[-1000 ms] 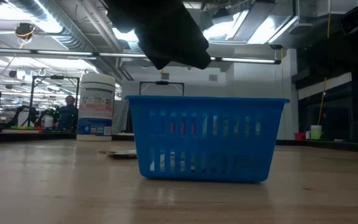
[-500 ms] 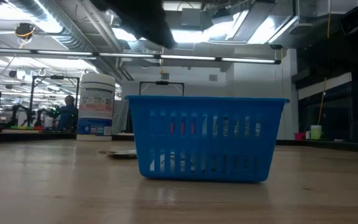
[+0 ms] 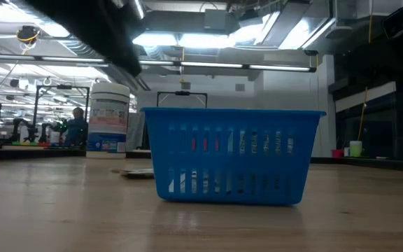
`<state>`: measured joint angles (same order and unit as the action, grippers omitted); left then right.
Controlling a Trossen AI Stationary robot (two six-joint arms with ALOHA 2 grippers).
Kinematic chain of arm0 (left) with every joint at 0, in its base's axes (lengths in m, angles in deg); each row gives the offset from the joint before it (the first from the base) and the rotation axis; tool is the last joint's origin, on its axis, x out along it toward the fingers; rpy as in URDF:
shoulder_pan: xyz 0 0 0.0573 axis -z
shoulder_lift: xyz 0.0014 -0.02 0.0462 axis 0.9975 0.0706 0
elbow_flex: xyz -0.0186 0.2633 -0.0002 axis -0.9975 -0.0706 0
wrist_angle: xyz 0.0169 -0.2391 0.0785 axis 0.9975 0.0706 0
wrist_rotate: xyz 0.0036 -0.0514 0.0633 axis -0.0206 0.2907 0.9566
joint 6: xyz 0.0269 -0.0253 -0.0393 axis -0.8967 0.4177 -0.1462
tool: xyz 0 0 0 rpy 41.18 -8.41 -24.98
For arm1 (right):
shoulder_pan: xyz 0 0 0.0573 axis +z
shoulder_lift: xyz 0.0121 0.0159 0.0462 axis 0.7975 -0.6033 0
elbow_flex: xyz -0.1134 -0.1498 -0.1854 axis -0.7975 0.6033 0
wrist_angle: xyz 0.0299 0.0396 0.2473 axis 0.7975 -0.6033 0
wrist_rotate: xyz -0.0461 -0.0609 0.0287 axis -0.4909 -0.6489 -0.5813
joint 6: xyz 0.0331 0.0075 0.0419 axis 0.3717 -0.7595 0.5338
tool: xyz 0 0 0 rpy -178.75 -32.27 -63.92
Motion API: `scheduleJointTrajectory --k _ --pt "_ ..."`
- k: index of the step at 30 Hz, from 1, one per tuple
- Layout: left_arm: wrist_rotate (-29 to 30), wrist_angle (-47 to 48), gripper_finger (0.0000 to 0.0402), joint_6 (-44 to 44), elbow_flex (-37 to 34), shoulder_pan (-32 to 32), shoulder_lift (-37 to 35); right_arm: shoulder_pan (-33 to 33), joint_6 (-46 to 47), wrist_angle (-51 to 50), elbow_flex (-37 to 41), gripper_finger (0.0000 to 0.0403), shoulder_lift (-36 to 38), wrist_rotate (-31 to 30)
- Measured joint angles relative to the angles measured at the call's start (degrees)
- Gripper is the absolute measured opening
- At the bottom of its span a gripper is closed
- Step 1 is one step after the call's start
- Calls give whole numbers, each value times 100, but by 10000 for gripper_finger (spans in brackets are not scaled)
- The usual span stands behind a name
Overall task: Pick & Place First Aid Supplies
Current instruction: Put the blue alcohol pad into the top orange bin
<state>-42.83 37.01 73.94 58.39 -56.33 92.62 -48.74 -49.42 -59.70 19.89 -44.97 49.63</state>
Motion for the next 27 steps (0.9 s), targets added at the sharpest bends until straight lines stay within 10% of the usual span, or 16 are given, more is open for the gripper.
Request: scheduleJointTrajectory --k 27 --pt "353 -610 132 -332 -793 -165 4 0 0 1 0 195 0 2"
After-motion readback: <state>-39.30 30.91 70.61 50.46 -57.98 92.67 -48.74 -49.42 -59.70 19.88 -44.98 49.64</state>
